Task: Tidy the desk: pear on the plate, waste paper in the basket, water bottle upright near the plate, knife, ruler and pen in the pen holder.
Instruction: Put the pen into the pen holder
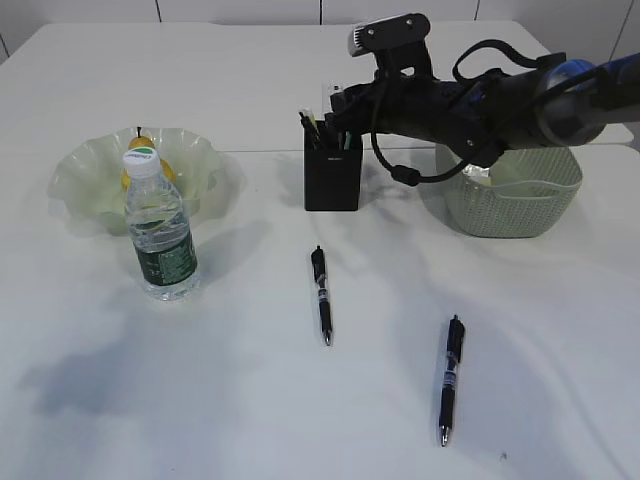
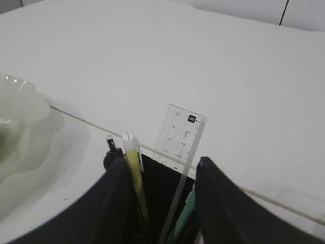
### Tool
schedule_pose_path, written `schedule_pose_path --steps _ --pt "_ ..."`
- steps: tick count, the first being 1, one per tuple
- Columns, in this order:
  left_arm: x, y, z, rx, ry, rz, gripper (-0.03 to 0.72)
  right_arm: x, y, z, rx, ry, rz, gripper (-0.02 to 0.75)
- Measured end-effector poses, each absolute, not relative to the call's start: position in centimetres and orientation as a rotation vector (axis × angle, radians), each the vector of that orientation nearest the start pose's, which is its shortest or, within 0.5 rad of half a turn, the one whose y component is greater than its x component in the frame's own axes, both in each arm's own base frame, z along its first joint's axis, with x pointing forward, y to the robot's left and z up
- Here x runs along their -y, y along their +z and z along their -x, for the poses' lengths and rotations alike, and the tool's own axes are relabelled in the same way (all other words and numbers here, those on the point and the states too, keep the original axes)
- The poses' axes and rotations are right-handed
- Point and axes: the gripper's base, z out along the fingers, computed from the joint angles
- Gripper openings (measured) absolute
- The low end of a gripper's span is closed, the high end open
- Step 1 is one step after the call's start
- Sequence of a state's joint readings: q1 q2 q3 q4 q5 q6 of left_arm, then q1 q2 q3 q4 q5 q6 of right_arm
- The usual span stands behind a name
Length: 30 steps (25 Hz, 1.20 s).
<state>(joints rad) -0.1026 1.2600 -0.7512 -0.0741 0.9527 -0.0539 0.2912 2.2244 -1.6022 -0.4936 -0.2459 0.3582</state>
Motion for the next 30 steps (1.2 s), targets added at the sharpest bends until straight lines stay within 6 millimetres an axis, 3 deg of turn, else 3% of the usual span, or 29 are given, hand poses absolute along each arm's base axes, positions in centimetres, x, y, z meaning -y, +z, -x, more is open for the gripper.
schedule_pose_path --steps 9,30 --pt "2.7 23.2 -20.4 -2.949 -0.118 -0.017 0.395 -15.2 19.5 -48.7 -1.908 0.179 0.436 0.326" --pt "2.7 23.2 -20.4 -2.949 -0.118 -0.017 0.394 -13.1 25.0 -46.5 -2.057 0.051 0.301 0.326"
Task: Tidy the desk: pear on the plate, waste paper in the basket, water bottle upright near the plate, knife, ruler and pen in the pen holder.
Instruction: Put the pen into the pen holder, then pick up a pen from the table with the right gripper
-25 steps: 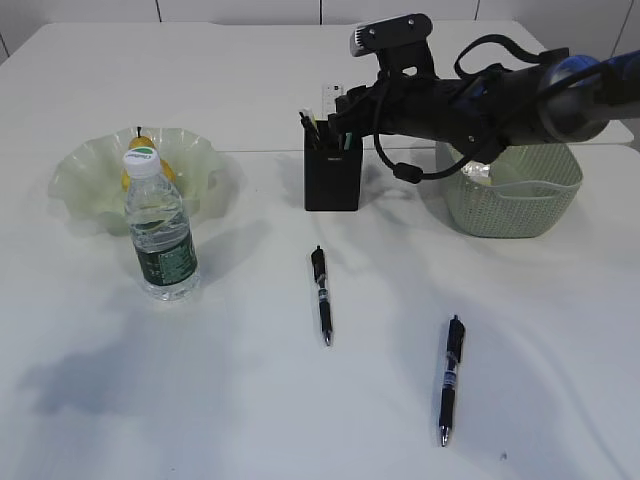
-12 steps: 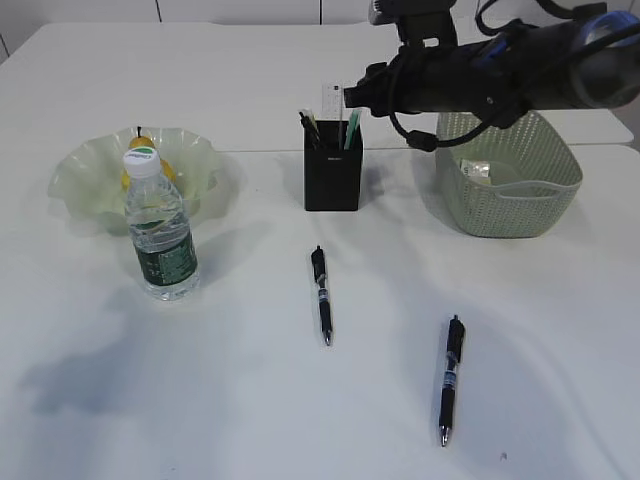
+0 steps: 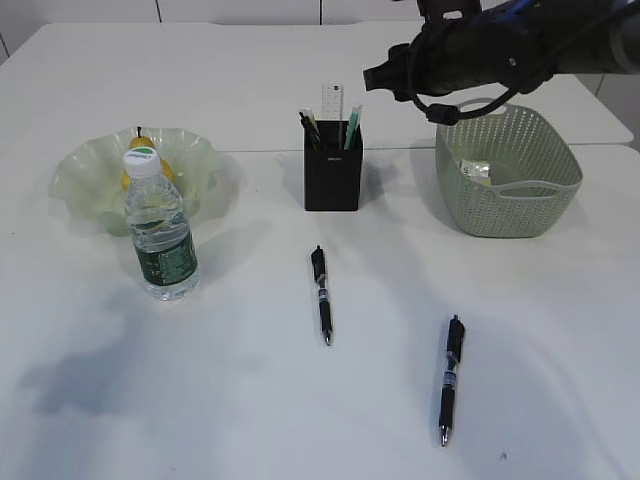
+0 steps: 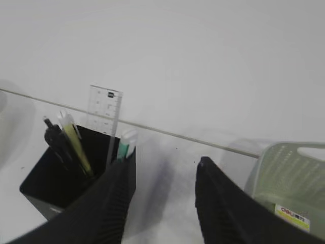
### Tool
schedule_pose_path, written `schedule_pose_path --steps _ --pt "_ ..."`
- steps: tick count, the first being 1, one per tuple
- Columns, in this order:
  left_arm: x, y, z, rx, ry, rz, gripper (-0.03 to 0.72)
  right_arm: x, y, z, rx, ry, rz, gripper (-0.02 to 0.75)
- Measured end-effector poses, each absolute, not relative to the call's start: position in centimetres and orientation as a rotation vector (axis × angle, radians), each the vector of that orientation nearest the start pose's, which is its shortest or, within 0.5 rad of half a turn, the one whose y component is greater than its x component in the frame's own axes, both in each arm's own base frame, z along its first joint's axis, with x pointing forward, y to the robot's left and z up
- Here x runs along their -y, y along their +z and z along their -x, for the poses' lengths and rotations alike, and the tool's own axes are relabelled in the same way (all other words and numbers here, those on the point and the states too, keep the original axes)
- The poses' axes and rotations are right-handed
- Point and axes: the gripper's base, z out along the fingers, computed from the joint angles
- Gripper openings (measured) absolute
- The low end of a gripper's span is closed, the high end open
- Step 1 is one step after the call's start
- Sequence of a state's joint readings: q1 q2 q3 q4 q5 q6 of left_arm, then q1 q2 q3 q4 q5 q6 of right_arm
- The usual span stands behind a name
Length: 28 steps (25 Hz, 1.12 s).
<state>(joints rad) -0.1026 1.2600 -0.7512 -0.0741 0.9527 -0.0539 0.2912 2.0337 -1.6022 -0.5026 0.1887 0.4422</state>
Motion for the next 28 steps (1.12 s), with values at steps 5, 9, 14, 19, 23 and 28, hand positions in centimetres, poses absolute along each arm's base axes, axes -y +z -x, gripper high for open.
schedule_pose_path --steps 5,9,14,19,23,28 --pt "2.7 23.2 -20.4 -2.949 -0.118 -0.017 0.394 -12.4 25.5 -45.9 -2.123 -0.026 0.310 0.326" --pt "2.7 23.2 -20.4 -2.949 -0.118 -0.017 0.394 -11.8 26.0 -45.2 -2.180 -0.077 0.293 0.326" --pt "2.7 23.2 -20.4 -2.949 -0.118 -0.017 0.394 -11.0 26.8 -44.0 -2.276 -0.163 0.298 0.326" --pt "2.7 23.2 -20.4 -2.949 -0.118 -0.017 0.394 -10.3 27.5 -42.5 -2.393 -0.219 0.348 0.326" --pt "2.7 23.2 -20.4 -2.949 -0.118 -0.017 0.394 -9.9 27.6 -41.0 -2.525 -0.264 0.418 0.326" --pt "2.7 23.2 -20.4 -2.949 -0.118 -0.017 0.394 -9.4 27.5 -39.0 -2.714 -0.289 0.498 0.306"
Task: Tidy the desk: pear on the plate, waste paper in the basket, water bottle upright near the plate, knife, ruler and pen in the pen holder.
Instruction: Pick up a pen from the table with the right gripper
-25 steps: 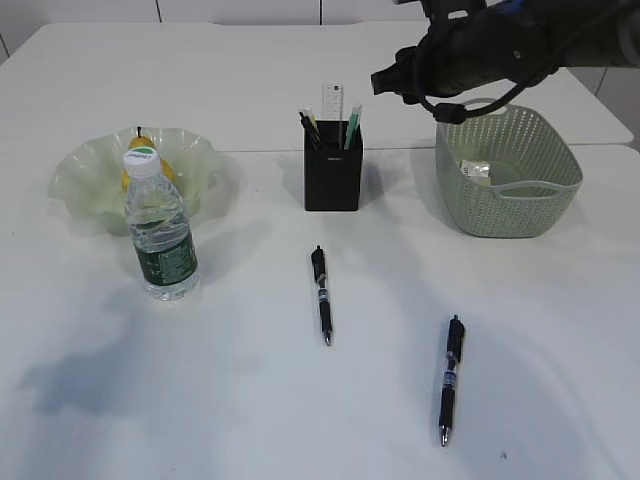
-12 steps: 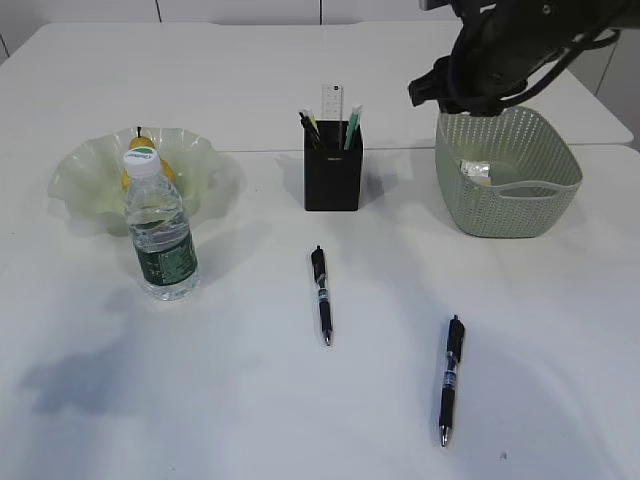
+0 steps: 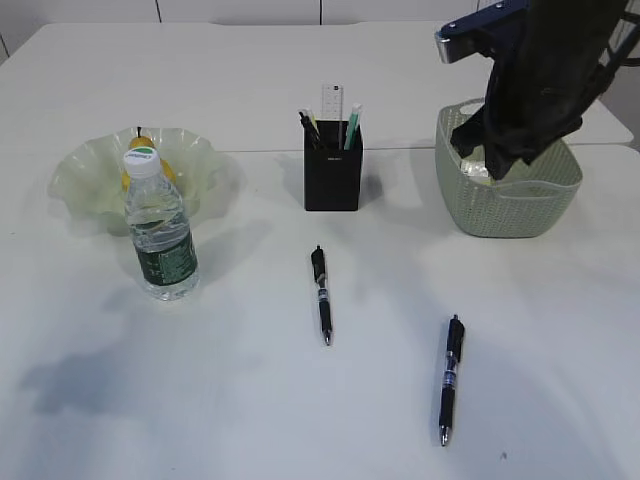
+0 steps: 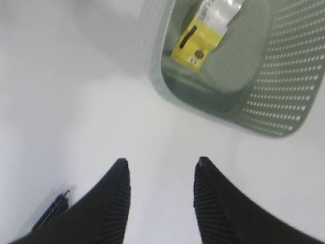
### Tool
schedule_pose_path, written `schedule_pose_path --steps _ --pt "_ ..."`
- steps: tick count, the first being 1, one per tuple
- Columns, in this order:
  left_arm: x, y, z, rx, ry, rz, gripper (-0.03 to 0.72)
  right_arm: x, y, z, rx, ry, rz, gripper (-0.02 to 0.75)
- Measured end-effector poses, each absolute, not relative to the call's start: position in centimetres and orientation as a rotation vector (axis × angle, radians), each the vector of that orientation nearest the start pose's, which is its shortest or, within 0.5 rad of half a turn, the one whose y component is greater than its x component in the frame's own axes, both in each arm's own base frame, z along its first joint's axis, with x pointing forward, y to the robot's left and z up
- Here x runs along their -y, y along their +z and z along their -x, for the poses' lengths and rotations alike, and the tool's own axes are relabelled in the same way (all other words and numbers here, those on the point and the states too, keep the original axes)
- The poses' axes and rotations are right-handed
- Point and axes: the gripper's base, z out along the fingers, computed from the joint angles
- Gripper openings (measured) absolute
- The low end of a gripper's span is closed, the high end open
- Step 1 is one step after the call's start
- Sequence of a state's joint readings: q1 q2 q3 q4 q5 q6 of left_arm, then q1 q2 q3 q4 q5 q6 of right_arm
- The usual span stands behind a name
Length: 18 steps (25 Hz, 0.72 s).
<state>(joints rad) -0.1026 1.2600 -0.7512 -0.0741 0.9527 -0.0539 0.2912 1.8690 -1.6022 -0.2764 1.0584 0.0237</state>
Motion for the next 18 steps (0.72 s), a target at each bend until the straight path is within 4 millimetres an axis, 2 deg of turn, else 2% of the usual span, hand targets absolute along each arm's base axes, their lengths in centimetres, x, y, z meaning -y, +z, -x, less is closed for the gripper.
schedule_pose_path --steps 4,9,12,15,18 --pt "2.7 23.2 -20.4 -2.949 -0.118 -0.017 0.393 -9.5 28.7 -37.7 -2.766 -0.215 0.490 0.255" --pt "2.7 23.2 -20.4 -2.949 -0.118 -0.017 0.393 -10.0 29.4 -36.3 -2.840 -0.085 0.452 0.243" --pt "2.7 23.2 -20.4 -2.949 -0.118 -0.017 0.393 -10.4 27.8 -35.4 -2.920 0.013 0.436 0.243" --pt "2.7 23.2 -20.4 -2.949 -0.118 -0.017 0.393 -10.5 25.1 -34.1 -3.029 0.064 0.429 0.246" --pt "2.7 23.2 -20.4 -2.949 -0.118 -0.017 0.393 -10.4 22.3 -32.5 -3.131 0.115 0.410 0.291"
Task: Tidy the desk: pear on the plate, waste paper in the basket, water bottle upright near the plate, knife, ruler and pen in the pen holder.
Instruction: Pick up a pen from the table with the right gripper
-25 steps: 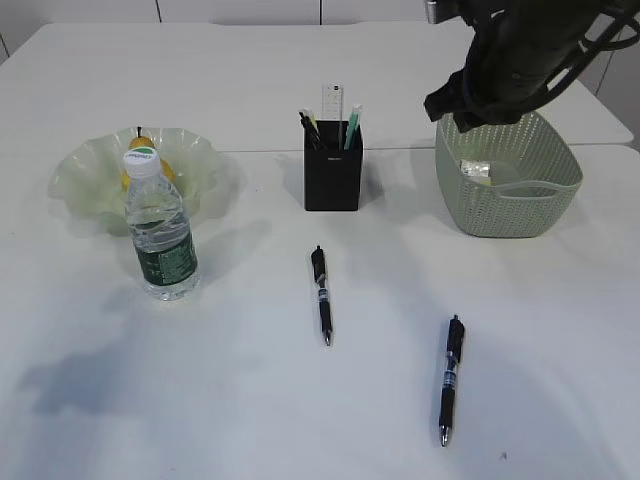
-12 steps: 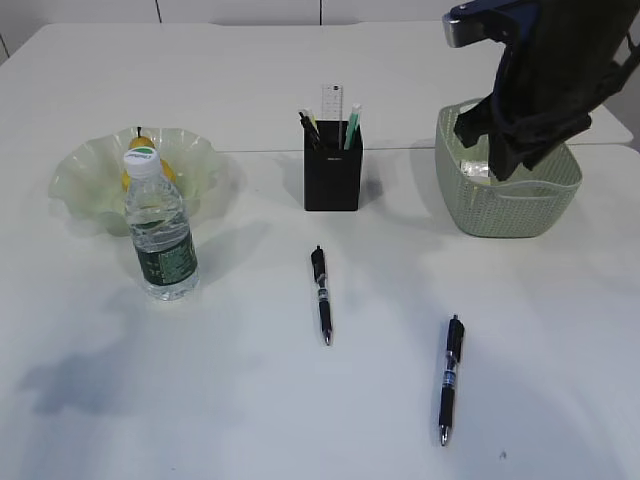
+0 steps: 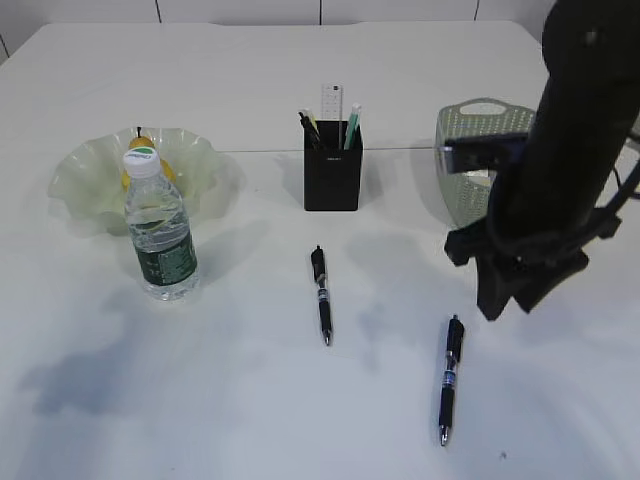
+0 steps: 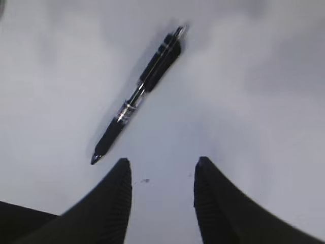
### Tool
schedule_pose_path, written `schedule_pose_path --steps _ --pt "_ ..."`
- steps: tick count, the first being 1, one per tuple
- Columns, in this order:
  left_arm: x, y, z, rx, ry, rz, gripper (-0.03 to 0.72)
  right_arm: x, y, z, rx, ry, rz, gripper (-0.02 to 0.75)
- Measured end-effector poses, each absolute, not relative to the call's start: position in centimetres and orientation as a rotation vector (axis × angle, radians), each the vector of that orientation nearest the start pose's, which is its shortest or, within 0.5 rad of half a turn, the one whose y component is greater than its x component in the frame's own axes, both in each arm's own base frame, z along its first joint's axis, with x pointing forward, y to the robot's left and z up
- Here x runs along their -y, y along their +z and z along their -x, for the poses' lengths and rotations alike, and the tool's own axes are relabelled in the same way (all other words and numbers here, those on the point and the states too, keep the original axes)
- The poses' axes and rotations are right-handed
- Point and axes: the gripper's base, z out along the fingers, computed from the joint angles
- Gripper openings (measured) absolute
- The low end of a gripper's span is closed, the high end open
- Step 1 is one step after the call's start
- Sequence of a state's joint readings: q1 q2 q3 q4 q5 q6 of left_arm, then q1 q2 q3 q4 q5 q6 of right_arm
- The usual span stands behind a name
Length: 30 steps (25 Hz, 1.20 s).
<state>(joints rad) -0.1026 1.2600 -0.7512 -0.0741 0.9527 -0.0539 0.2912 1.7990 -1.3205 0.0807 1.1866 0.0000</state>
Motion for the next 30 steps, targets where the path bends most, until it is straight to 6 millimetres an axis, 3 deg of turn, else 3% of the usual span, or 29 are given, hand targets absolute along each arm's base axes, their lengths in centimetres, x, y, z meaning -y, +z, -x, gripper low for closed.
schedule_pose_path --steps 2,5,10,15,30 --pt "2.7 23.2 -20.4 -2.949 -0.118 -0.017 0.393 -10.6 20.8 -31.6 -3.166 0.186 0.358 0.335" --pt "2.7 23.2 -20.4 -2.949 -0.118 -0.017 0.393 -11.1 19.5 -31.2 -3.161 0.294 0.137 0.365" --pt "2.7 23.2 -20.4 -2.949 -0.118 -0.017 0.392 -11.4 19.2 -32.0 -3.078 0.336 -0.216 0.370" --pt "2.7 23.2 -20.4 -2.949 -0.118 -0.017 0.391 -11.2 18.9 -32.4 -3.042 0.307 -0.411 0.370" --pt "2.7 23.3 -20.8 -2.912 -0.120 -0.015 0.384 -11.1 14.9 -33.3 -3.093 0.212 -0.528 0.370"
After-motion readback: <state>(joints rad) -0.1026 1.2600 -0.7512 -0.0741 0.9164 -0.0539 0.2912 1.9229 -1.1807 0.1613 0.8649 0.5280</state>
